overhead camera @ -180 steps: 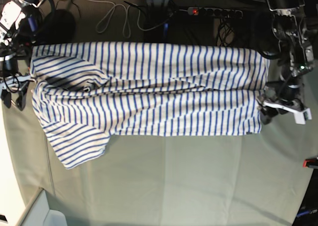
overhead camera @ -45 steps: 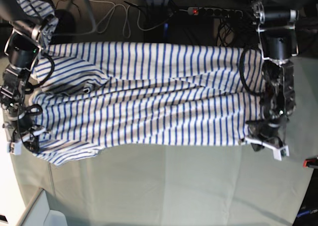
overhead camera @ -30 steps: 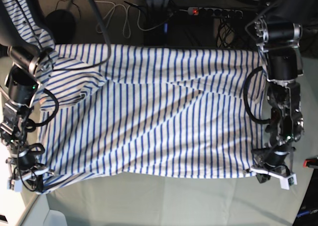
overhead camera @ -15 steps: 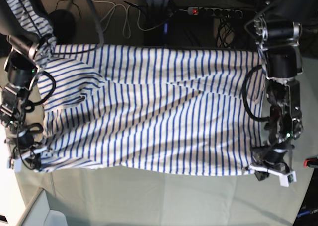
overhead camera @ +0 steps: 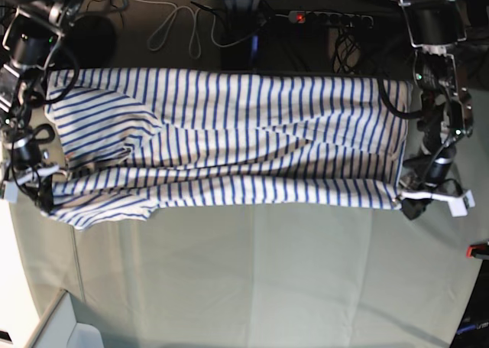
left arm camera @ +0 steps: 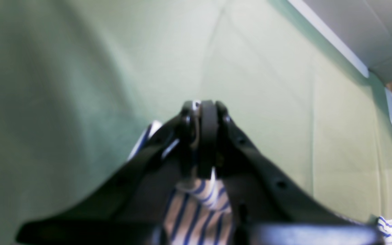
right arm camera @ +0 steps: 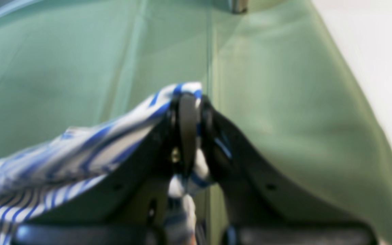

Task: Layout the t-shirt on the table in an organized manner, then fold the t-shirt properly
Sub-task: 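Fold the spread layer up over the shirt with both grippers, then release the fold and regrasp the folded strip's ends with both grippers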

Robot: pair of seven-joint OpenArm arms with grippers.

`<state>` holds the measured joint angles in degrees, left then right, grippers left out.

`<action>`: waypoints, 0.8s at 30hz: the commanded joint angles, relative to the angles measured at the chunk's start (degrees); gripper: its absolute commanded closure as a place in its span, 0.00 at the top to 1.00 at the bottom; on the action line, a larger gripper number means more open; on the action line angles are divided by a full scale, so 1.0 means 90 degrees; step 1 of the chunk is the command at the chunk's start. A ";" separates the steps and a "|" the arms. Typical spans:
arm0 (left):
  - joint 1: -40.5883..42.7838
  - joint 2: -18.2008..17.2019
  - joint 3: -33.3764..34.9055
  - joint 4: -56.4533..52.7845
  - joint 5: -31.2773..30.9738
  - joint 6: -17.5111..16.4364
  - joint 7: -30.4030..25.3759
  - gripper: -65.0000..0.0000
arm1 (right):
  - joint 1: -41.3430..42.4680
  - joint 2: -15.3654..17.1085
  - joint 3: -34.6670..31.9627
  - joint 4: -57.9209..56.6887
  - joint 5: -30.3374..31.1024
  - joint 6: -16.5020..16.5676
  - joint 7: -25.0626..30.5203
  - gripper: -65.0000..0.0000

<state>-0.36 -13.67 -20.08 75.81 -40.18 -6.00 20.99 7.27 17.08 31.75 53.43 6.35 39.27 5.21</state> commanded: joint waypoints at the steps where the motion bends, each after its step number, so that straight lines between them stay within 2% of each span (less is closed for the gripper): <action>1: -0.0014 -0.0117 -0.0070 0.0168 -0.0111 -0.0051 -0.0169 0.00 | -0.0070 0.0129 0.0033 0.0144 0.0139 0.0082 0.0158 0.00; 9: 0.0738 -0.0117 -0.0148 0.0656 -0.0590 -0.0042 -0.0169 0.00 | -0.0617 0.0148 0.0043 0.0173 0.0237 0.0082 0.0178 0.00; 14: 0.1198 -0.0107 -0.0431 0.1096 -0.0600 -0.0042 -0.0169 0.00 | -0.0822 0.0217 0.0160 0.0183 0.0423 0.0082 0.0188 0.00; 24: 0.1979 -0.0068 -0.0441 0.1652 -0.0610 -0.0061 -0.0169 0.00 | -0.1242 0.0217 0.0502 0.0173 0.0452 0.0082 0.0188 0.00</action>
<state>17.43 -13.61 -23.75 89.69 -45.30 -6.11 20.78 -4.51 17.74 35.68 54.11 9.43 39.38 5.19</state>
